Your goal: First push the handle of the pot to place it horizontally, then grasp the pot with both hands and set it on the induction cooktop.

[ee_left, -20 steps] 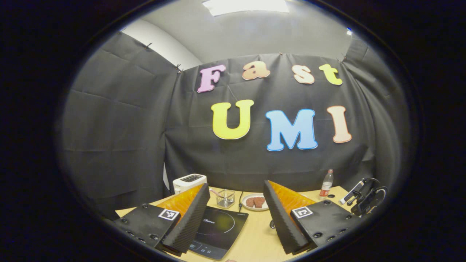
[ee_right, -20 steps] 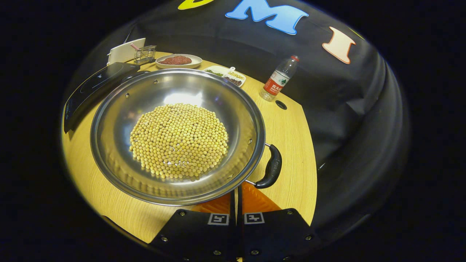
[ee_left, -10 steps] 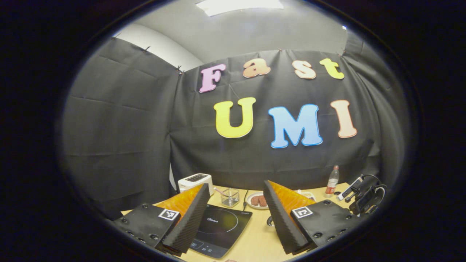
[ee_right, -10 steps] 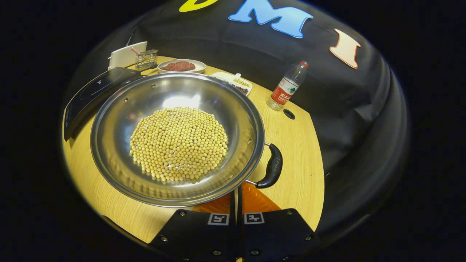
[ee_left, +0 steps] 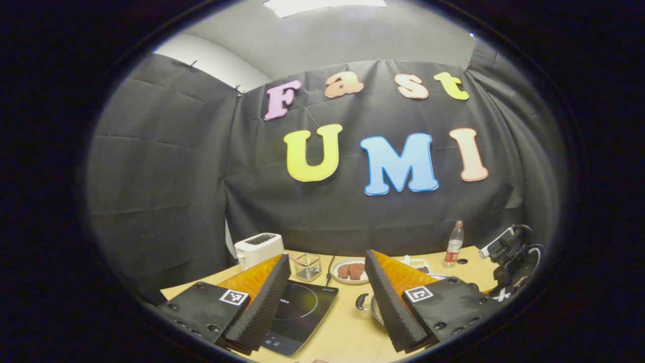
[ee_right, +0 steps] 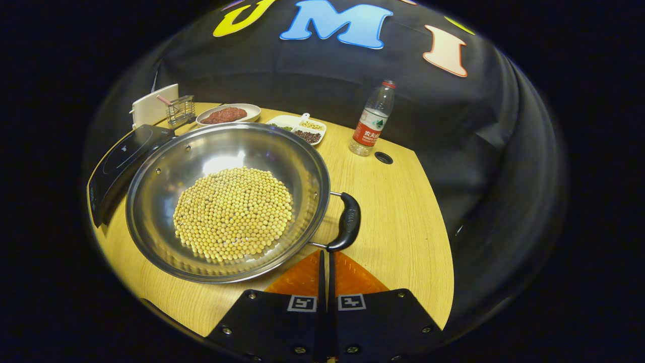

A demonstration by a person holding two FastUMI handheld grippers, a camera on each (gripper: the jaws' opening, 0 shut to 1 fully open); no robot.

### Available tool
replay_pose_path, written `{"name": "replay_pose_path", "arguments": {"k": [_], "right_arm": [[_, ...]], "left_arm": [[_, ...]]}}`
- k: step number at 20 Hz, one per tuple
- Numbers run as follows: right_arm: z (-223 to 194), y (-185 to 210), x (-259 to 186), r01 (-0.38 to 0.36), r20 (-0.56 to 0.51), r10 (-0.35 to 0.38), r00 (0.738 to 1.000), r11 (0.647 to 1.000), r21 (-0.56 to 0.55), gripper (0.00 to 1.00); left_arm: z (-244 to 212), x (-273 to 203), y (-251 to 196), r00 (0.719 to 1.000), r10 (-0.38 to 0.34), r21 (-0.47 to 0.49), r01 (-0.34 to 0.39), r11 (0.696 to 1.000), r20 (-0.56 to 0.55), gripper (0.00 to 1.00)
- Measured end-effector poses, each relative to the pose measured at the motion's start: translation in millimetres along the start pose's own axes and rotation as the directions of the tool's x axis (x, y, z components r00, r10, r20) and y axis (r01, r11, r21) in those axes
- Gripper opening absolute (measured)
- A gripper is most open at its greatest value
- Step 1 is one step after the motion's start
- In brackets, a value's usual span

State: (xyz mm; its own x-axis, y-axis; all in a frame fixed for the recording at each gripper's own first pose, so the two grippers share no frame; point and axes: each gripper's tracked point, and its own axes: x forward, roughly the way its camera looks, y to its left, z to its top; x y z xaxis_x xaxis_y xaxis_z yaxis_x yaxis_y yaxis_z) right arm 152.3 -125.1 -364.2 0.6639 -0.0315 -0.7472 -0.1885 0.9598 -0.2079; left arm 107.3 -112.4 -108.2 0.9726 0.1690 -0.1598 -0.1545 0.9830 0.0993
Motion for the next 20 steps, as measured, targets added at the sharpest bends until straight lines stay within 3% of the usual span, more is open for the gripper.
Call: {"name": "replay_pose_path", "arguments": {"k": [2,4,6,7,9,10,12,13,17,18,19,20], "right_arm": [[10,-2,-13,-0.019,0.049,0.016,0.999,0.997,0.072,0.01],[19,1,-27,-0.053,0.089,0.041,0.995,0.990,0.131,0.18],[26,-1,-36,-0.044,0.126,0.022,0.992,0.983,0.176,0.80],[31,0,-41,-0.041,0.142,0.012,0.990,0.979,0.200,1.00],[40,-3,-43,-0.015,0.166,-0.024,0.986,0.973,0.232,0.95],[44,-2,-44,-0.007,0.175,-0.038,0.984,0.969,0.247,0.99],[54,-2,-45,0.000,0.191,-0.055,0.980,0.960,0.278,0.95],[58,-1,-45,0.000,0.199,-0.062,0.978,0.955,0.297,0.99],[58,0,-31,0.024,0.171,-0.086,0.981,0.941,0.337,0.99],[57,0,-26,0.033,0.161,-0.093,0.983,0.939,0.342,0.99],[56,-1,-22,0.042,0.150,-0.100,0.984,0.937,0.347,0.99],[55,-2,-18,0.047,0.139,-0.102,0.985,0.934,0.354,0.99]], "left_arm": [[-8,12,-6,0.999,-0.030,0.002,0.030,1.000,-0.010,1.00],[-19,30,-13,0.997,-0.069,-0.009,0.069,0.998,-0.030,1.00],[-29,49,-21,0.992,-0.115,-0.027,0.114,0.993,-0.045,1.00],[-34,57,-24,0.989,-0.141,-0.029,0.139,0.990,-0.054,1.00],[-48,79,-33,0.978,-0.192,-0.026,0.190,0.981,-0.081,1.00],[-56,88,-39,0.969,-0.224,-0.028,0.222,0.975,-0.101,0.92],[-76,106,-51,0.947,-0.285,-0.043,0.282,0.958,-0.147,1.00],[-88,115,-55,0.936,-0.307,-0.055,0.302,0.952,-0.173,1.00],[-129,146,-76,0.885,-0.389,-0.108,0.373,0.921,-0.257,1.00],[-140,154,-82,0.871,-0.403,-0.111,0.388,0.915,-0.279,0.92],[-150,160,-87,0.858,-0.417,-0.112,0.402,0.909,-0.301,0.97],[-162,160,-90,0.841,-0.427,-0.109,0.416,0.903,-0.333,0.96]]}}
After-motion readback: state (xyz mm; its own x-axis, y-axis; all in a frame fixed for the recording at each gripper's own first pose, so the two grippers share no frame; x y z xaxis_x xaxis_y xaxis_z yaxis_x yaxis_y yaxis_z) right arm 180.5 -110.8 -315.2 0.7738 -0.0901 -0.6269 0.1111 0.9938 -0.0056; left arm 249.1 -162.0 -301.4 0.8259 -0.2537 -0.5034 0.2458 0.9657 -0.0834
